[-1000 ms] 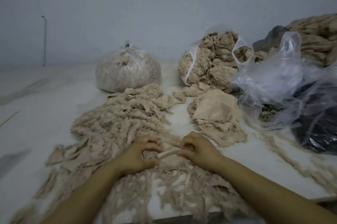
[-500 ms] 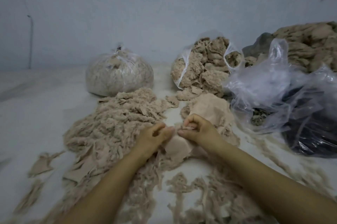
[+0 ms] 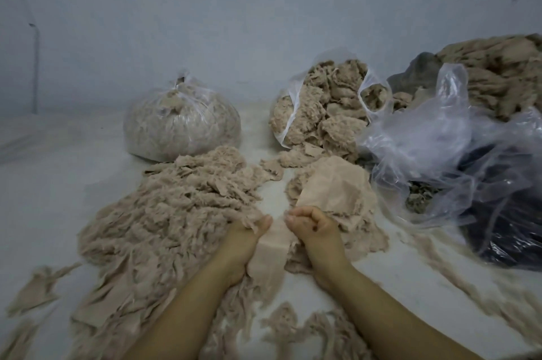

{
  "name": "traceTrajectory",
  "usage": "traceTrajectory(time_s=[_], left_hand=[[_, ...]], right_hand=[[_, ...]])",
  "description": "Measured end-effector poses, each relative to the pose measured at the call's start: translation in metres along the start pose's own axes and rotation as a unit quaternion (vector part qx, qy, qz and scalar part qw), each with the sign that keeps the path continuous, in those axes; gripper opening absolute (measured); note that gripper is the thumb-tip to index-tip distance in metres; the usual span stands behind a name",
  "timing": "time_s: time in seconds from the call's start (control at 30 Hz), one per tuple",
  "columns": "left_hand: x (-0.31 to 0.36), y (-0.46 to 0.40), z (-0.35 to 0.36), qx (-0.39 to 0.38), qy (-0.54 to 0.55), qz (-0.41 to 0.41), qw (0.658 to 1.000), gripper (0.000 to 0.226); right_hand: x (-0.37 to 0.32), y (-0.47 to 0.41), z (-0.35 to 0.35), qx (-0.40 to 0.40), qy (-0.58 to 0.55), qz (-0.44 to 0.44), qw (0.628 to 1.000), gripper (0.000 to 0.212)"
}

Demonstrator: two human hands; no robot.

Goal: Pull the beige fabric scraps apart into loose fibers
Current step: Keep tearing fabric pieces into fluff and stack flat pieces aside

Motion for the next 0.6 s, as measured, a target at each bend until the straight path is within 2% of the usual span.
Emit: traceTrajectory(time_s=[0.1, 0.2, 0.33, 0.37, 0.47, 0.6], left_hand=[[-0.001, 0.002, -0.010, 0.098, 0.030, 0.012, 0.995, 0.018], [0.002, 0.009, -0.014, 0.113, 0.016, 0.037, 0.993, 0.020], [0.005, 0.014, 0.000, 0.057, 0.008, 0.087, 0.995, 0.021], [0.005, 0.014, 0.003, 0.044, 0.002, 0.089, 0.995, 0.020], [0.003, 0.015, 0.003, 0.011, -0.008, 0.079, 0.997, 0.024], [0.002, 0.019, 0.005, -0.064, -0.124, 0.082, 0.987, 0.021]], right_hand=[[-0.002, 0.000, -0.017, 0.074, -0.078, -0.021, 0.994, 0.012], [-0.001, 0.001, -0.011, 0.017, -0.082, 0.008, 0.996, 0.013], [0.000, 0.004, 0.005, -0.065, -0.016, 0.042, 0.997, 0.031], [0.000, 0.005, 0.007, -0.074, 0.004, 0.041, 0.996, 0.030], [-0.003, 0.008, 0.010, -0.079, 0.022, 0.003, 0.997, 0.009], [-0.005, 0.008, 0.009, -0.070, -0.002, -0.003, 0.998, 0.013]])
Point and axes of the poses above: each hand's wrist, its own y-axis away from the middle knuckle, its own z-axis out of the palm, x = y × z, the point moved 4 cm from there along -y, towards the middle knuckle, and after that the axes turned 15 degrees about -x, right-handed, at the moved point
